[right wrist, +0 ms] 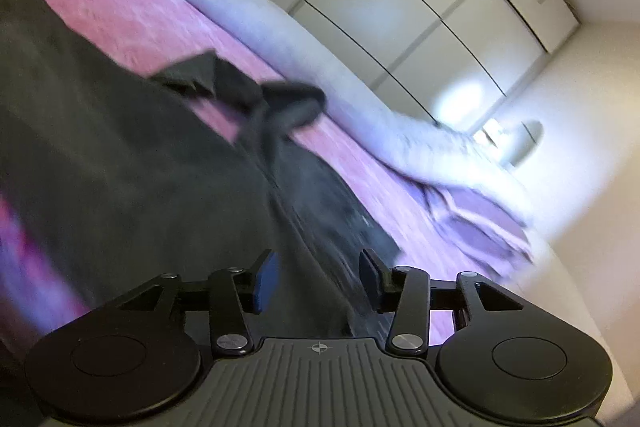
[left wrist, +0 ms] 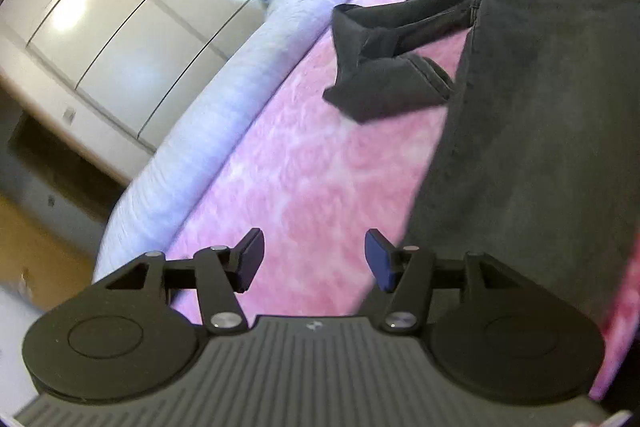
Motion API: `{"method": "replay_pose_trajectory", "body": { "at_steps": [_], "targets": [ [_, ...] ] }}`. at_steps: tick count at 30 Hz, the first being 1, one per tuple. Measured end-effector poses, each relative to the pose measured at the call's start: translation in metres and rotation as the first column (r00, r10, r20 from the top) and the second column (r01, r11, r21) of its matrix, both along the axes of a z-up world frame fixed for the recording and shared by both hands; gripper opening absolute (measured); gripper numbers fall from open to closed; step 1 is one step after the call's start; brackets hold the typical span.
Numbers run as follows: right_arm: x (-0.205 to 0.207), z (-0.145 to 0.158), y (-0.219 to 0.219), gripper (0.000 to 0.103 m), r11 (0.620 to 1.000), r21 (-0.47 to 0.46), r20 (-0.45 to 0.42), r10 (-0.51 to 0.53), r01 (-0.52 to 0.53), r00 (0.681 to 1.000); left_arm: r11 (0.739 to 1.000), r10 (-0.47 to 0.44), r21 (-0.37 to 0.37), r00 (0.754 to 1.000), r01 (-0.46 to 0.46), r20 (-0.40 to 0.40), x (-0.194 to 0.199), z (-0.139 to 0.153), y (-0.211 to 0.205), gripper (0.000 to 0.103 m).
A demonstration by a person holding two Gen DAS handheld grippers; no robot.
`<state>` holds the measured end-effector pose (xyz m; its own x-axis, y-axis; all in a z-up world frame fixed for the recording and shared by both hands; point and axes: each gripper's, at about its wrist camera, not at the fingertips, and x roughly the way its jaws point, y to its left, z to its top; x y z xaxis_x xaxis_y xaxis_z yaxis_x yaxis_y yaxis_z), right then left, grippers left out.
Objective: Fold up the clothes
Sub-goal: 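Open both grippers and release the jeans on the bed, then grasp the jeans leg hem with the left gripper while the right gripper grasps the other leg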
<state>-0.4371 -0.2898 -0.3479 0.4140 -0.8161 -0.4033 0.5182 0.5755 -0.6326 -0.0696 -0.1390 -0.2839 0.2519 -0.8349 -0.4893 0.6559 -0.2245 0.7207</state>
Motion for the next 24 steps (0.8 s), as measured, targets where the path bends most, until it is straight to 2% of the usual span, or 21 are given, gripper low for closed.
{"method": "replay_pose_trajectory", "body": {
  "at_steps": [2, 3, 6, 9, 12, 14, 16, 17, 18, 19, 20, 21, 22, 23, 24],
  "targets": [
    [0.015, 0.0, -0.007, 0.047, 0.999, 0.002, 0.02, 0.036, -0.036, 0.999, 1.0, -0.004, -0.008, 0.999, 0.004, 0.041, 0.004, 0.01, -0.014, 0.058],
    [0.02, -0.001, -0.014, 0.048, 0.999, 0.013, 0.035, 0.049, -0.049, 0.998, 1.0, 0.008, 0.001, 1.0, -0.008, 0.009, 0.006, 0.013, -0.021, 0.061],
    [0.037, -0.012, -0.035, 0.051, 0.995, 0.061, 0.07, 0.078, -0.082, 0.994, 0.999, 0.044, 0.031, 0.995, -0.041, -0.086, 0.012, 0.022, -0.039, 0.061],
    [0.053, -0.027, -0.053, 0.052, 0.99, 0.103, 0.079, 0.091, -0.099, 0.993, 0.998, 0.036, 0.064, 0.979, -0.023, -0.2, -0.002, 0.017, -0.063, 0.062],
    [0.06, -0.034, -0.063, 0.053, 0.986, 0.132, 0.098, 0.087, -0.1, 0.991, 0.996, 0.036, 0.093, 0.918, 0.001, -0.396, -0.025, 0.006, -0.116, 0.065],
    [0.058, -0.037, -0.068, 0.053, 0.986, 0.146, 0.105, 0.066, -0.081, 0.992, 0.992, 0.056, 0.128, 0.851, 0.013, -0.523, -0.039, -0.004, -0.154, 0.072],
    [0.056, -0.04, -0.073, 0.054, 0.985, 0.16, 0.112, 0.044, -0.062, 0.993, 0.985, 0.092, 0.173, 0.771, 0.023, -0.631, -0.052, -0.016, -0.193, 0.074],
    [0.055, -0.041, -0.075, 0.054, 0.985, 0.167, 0.116, 0.033, -0.052, 0.993, 0.98, 0.116, 0.198, 0.751, 0.021, -0.65, -0.058, -0.024, -0.209, 0.074],
    [0.054, -0.042, -0.077, 0.055, 0.984, 0.174, 0.119, 0.022, -0.043, 0.993, 0.975, 0.134, 0.222, 0.745, 0.02, -0.654, -0.064, -0.032, -0.222, 0.072],
    [0.053, -0.044, -0.079, 0.055, 0.984, 0.177, 0.119, 0.016, -0.037, 0.993, 0.969, 0.15, 0.248, 0.753, 0.018, -0.64, -0.071, -0.041, -0.234, 0.07],
    [0.051, -0.044, -0.08, 0.057, 0.984, 0.173, 0.115, 0.014, -0.034, 0.993, 0.962, 0.156, 0.273, 0.789, 0.016, -0.594, -0.078, -0.05, -0.243, 0.061],
    [0.05, -0.045, -0.081, 0.058, 0.986, 0.166, 0.113, 0.012, -0.031, 0.994, 0.959, 0.142, 0.281, 0.83, 0.019, -0.54, -0.082, -0.057, -0.246, 0.042],
    [0.048, -0.045, -0.082, 0.059, 0.987, 0.158, 0.11, 0.011, -0.028, 0.994, 0.961, 0.119, 0.275, 0.866, 0.022, -0.486, -0.083, -0.063, -0.244, 0.036],
    [0.047, -0.045, -0.084, 0.061, 0.988, 0.152, 0.11, 0.008, -0.025, 0.994, 0.964, 0.113, 0.267, 0.883, 0.014, -0.456, -0.078, -0.065, -0.24, 0.015],
    [0.046, -0.045, -0.086, 0.062, 0.989, 0.15, 0.114, 0.003, -0.02, 0.993, 0.967, 0.124, 0.256, 0.889, -0.008, -0.442, -0.067, -0.062, -0.235, 0.013]
  ]
}}
